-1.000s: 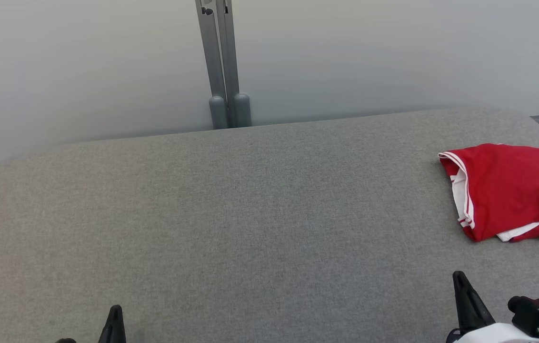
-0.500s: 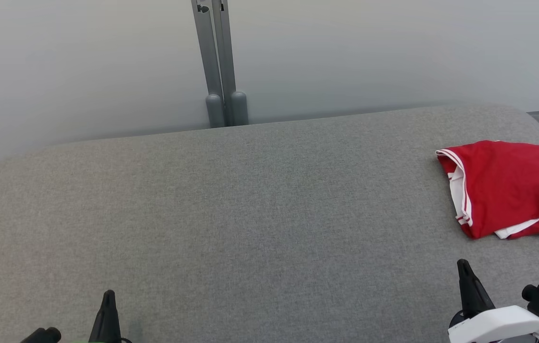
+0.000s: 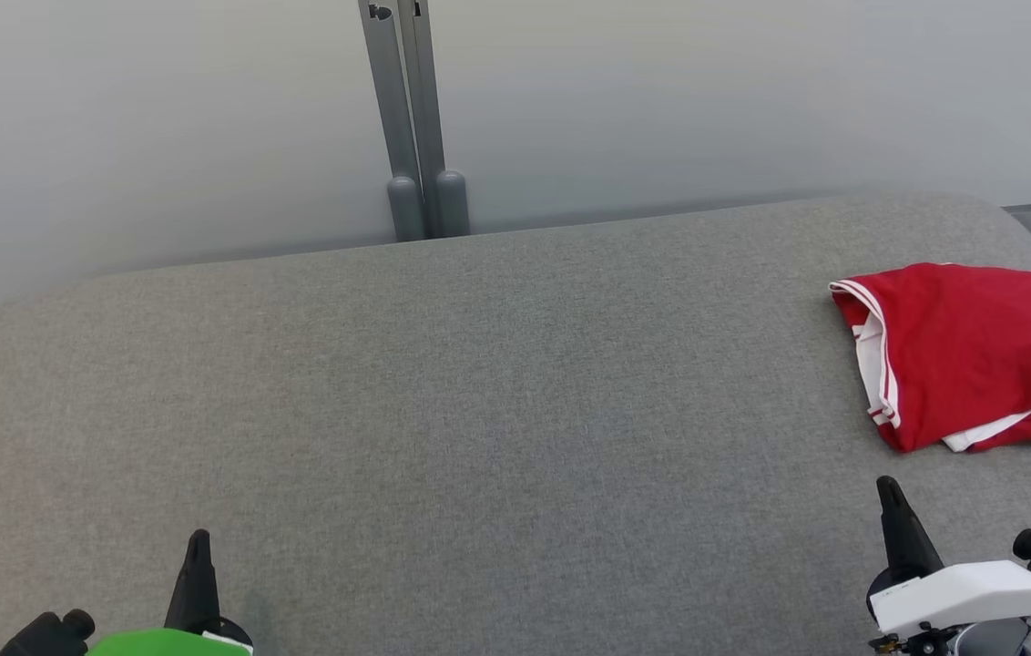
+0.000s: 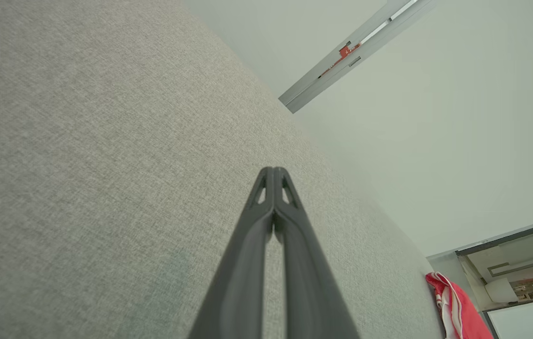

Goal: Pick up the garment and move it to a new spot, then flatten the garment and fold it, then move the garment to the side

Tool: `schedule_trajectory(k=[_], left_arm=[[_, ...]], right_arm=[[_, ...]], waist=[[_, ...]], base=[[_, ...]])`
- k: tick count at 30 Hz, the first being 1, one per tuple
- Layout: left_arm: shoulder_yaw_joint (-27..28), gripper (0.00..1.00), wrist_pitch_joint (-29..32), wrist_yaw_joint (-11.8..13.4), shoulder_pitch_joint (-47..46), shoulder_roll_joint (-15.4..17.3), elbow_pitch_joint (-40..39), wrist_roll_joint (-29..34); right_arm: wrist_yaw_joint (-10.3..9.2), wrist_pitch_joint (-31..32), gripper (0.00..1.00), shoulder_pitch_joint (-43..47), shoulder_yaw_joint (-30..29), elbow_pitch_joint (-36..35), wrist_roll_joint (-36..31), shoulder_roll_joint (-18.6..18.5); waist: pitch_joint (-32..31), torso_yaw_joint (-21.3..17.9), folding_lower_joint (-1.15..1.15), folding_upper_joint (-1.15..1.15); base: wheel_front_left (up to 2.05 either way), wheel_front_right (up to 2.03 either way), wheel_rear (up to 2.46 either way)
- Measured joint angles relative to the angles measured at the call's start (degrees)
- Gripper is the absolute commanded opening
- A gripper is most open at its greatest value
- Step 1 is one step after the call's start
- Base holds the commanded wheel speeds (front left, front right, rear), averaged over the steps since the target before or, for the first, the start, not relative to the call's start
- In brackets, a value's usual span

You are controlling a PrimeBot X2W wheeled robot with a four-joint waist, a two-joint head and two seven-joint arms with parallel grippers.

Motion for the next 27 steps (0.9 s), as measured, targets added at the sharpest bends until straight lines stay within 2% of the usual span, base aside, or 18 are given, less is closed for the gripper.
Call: schedule_trajectory(k=[27], left_arm=[[1.4,0.0,4.5,-0.3,-3.7,0.0,-0.9,-16.3]], right_arm=[[-0.01,4.4,0.0,-3.6,-1.3,0.6,18.0,0.2]], waist=[[0.8,-0.8,0.0,0.0]], base=[[0.0,0.0,0.0]])
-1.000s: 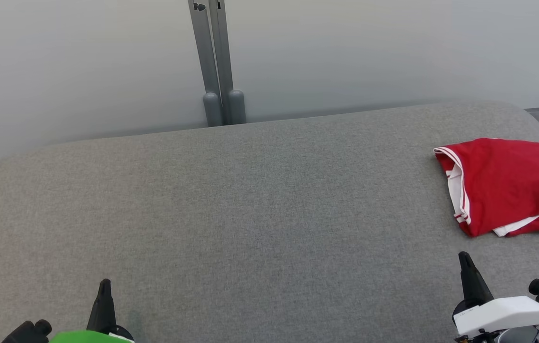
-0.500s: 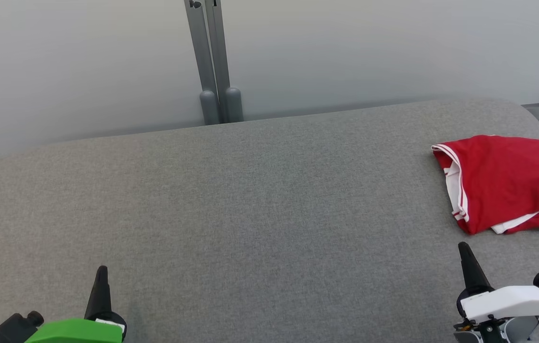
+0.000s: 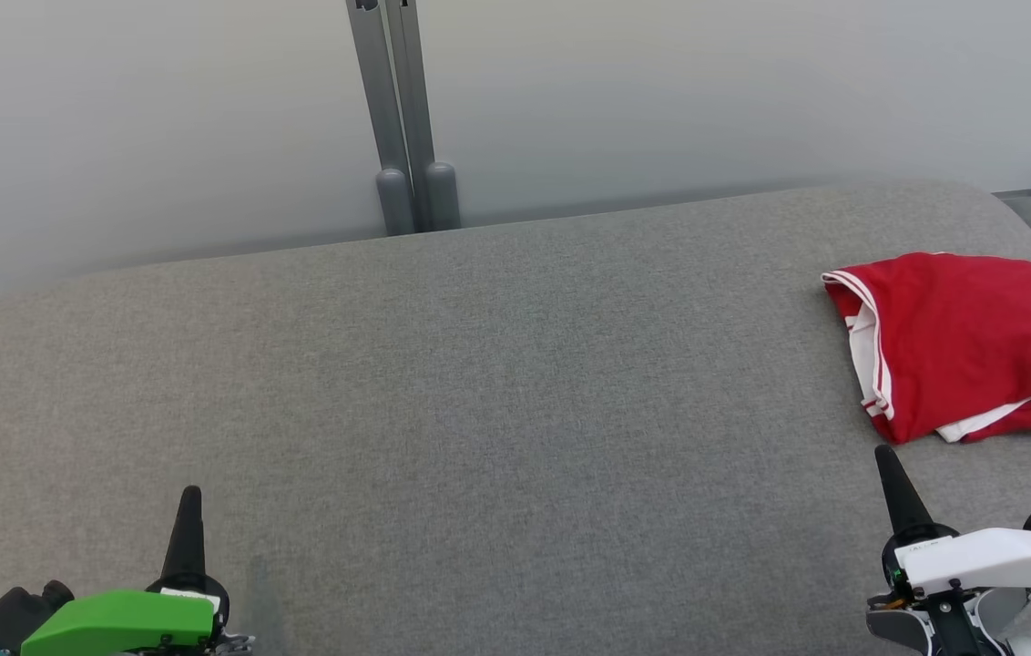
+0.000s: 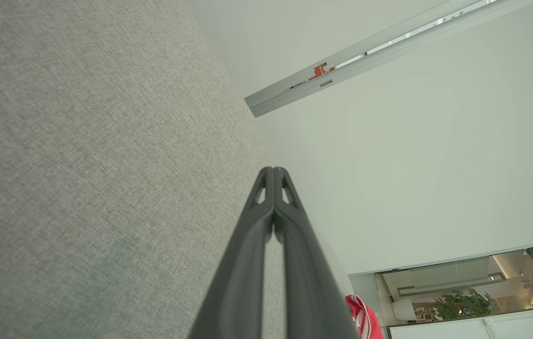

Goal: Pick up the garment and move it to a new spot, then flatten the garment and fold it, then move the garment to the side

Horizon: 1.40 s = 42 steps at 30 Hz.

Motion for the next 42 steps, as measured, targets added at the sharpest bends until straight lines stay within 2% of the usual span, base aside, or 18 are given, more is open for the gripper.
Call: schedule_trajectory(k=[42], left_arm=[[1.7,0.0,5.3,-0.4,-4.4,0.1,-1.0,-19.0]], right_arm=[[0.0,5.2,0.0,-4.5,-1.5,0.8,20.9,0.1]], waist=[[1.2,-1.2,0.0,0.0]], base=[[0.0,0.0,0.0]])
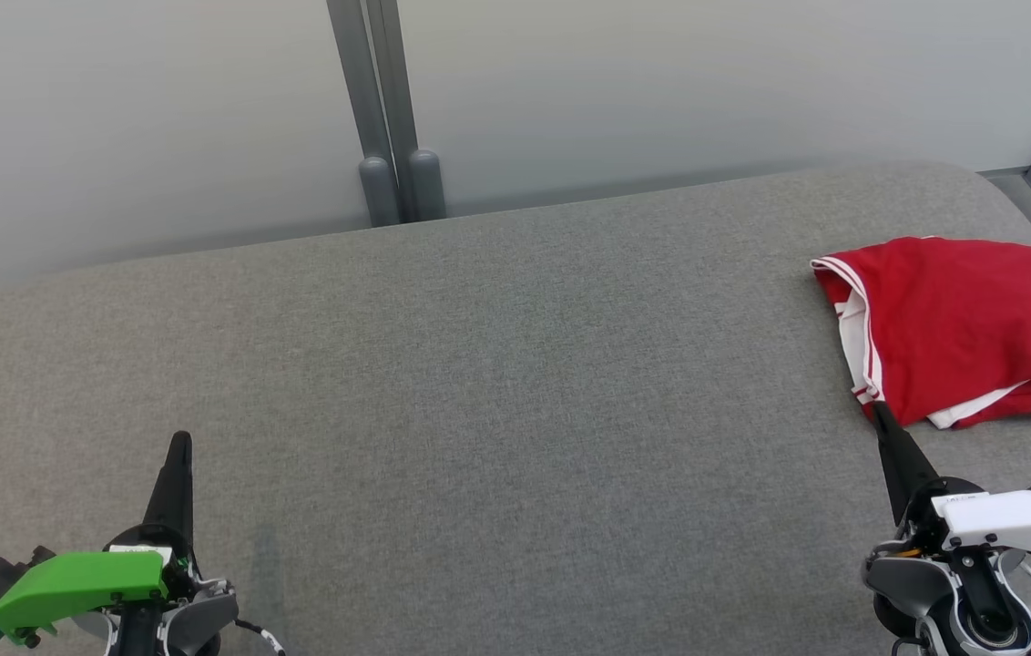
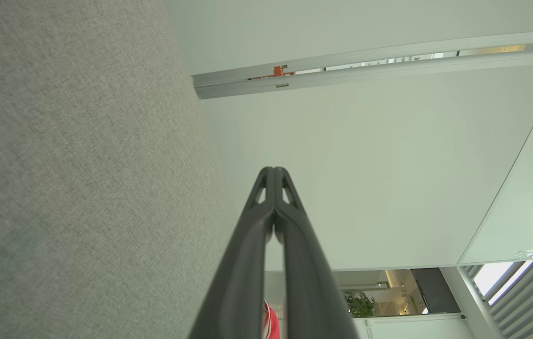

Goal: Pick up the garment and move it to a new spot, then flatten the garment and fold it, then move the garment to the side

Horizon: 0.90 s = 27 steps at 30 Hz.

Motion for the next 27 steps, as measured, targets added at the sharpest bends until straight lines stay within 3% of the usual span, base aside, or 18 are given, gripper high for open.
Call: schedule_trajectory(k=[13,27], left_arm=[[0.5,0.0,1.2,0.0,-1.1,0.0,-0.3,-4.8],[0.5,0.0,1.2,-0.1,-1.2,0.0,-0.3,-4.8]], right_arm=[[0.0,1.2,0.0,-1.1,-0.4,0.2,5.1,0.0],[0.0,1.2,0.0,-1.1,-0.4,0.2,5.1,0.0]], waist=[[0.4,-0.4,0.0,0.0],[0.4,-0.4,0.0,0.0]], base=[[0.0,0.0,0.0],[0.0,0.0,0.0]])
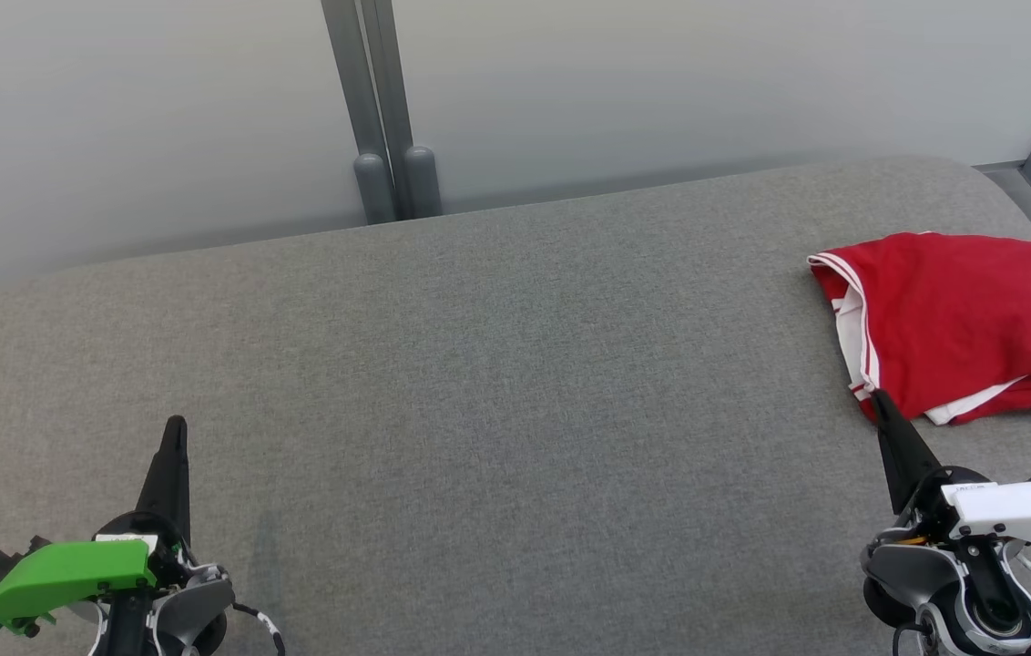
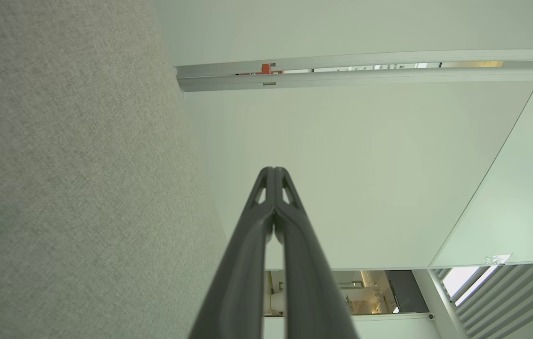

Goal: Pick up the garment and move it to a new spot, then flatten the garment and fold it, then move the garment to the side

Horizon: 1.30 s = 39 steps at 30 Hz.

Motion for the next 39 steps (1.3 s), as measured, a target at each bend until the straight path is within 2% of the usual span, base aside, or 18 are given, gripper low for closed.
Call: schedule_trajectory(k=[39], left_arm=[[0.0,0.0,0.0,0.0,0.0,0.0,0.0,0.0]], right_arm=[[0.0,0.0,0.0,0.0,0.0,0.0,0.0,0.0]], waist=[[0.0,0.0,0.0,0.0]], base=[[0.0,0.0,0.0]])
